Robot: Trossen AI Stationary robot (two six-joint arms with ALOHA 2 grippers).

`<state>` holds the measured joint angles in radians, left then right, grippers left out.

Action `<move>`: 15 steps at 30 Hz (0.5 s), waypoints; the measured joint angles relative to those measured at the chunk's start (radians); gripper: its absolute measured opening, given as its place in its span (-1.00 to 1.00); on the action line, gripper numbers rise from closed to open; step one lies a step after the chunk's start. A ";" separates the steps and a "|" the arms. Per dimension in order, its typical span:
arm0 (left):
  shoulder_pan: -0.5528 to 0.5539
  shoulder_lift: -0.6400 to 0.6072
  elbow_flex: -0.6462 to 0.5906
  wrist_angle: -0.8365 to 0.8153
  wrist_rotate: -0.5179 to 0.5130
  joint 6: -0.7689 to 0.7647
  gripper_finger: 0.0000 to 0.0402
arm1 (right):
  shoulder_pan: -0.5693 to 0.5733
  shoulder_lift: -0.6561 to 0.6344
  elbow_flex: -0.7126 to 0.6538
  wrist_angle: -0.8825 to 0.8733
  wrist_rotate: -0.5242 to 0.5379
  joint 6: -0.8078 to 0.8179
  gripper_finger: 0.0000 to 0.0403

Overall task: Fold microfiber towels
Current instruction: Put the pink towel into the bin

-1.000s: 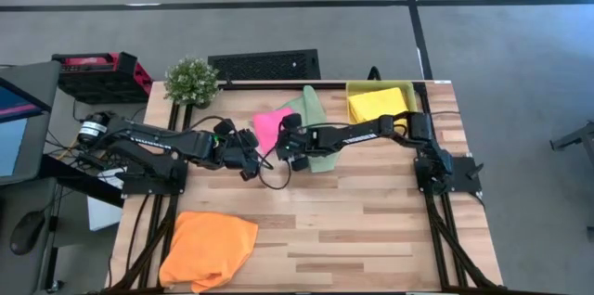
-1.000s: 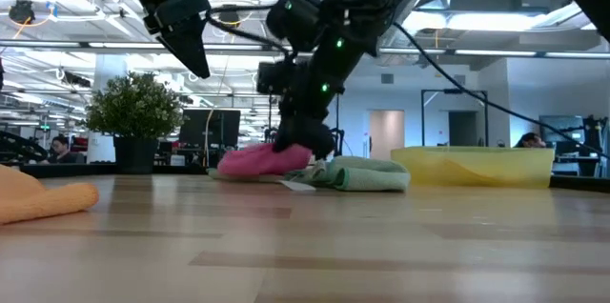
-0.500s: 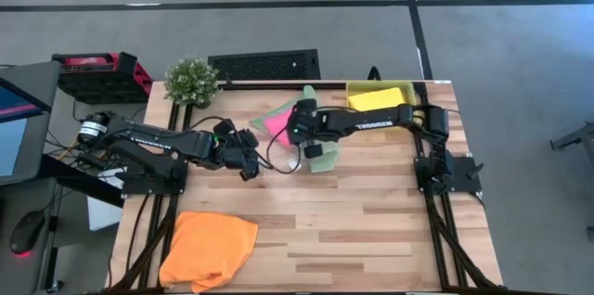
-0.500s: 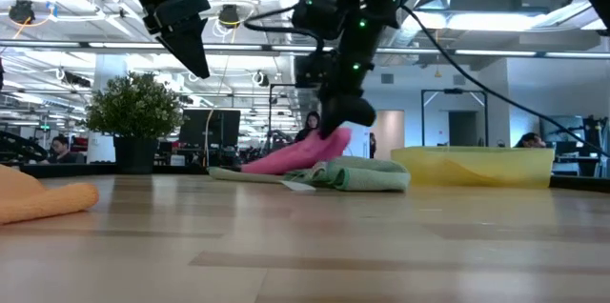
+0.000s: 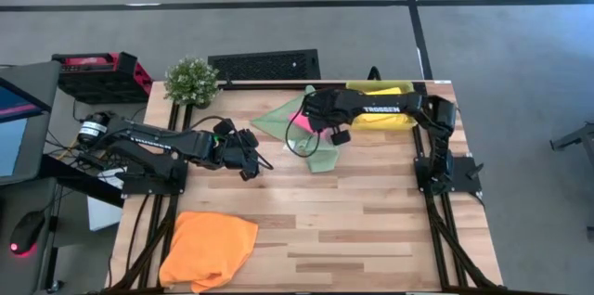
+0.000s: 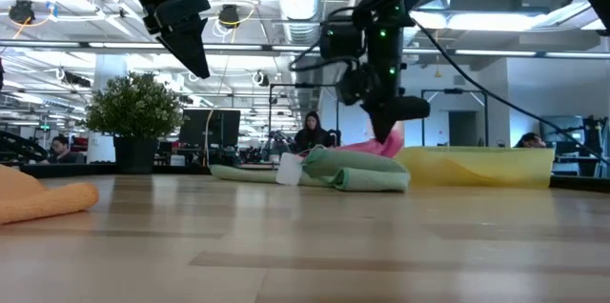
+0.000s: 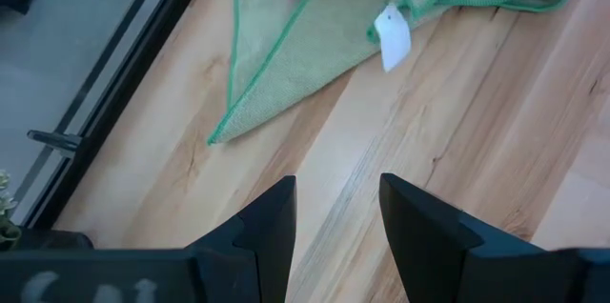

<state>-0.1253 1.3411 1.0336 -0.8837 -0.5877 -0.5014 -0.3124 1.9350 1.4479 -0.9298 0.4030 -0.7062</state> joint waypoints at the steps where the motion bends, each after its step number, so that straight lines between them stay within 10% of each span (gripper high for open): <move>1: 0.000 0.000 0.000 0.000 0.000 0.000 -0.28 | -0.008 0.000 0.000 -0.019 0.013 -0.001 -0.97; 15: 0.022 0.000 0.000 0.003 0.000 0.000 -0.28 | -0.071 -0.001 0.000 -0.204 0.177 -0.050 -0.96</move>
<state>-0.1038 1.3411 1.0336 -0.8808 -0.5873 -0.5012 -0.3837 1.9343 1.4483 -1.1338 0.5802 -0.7558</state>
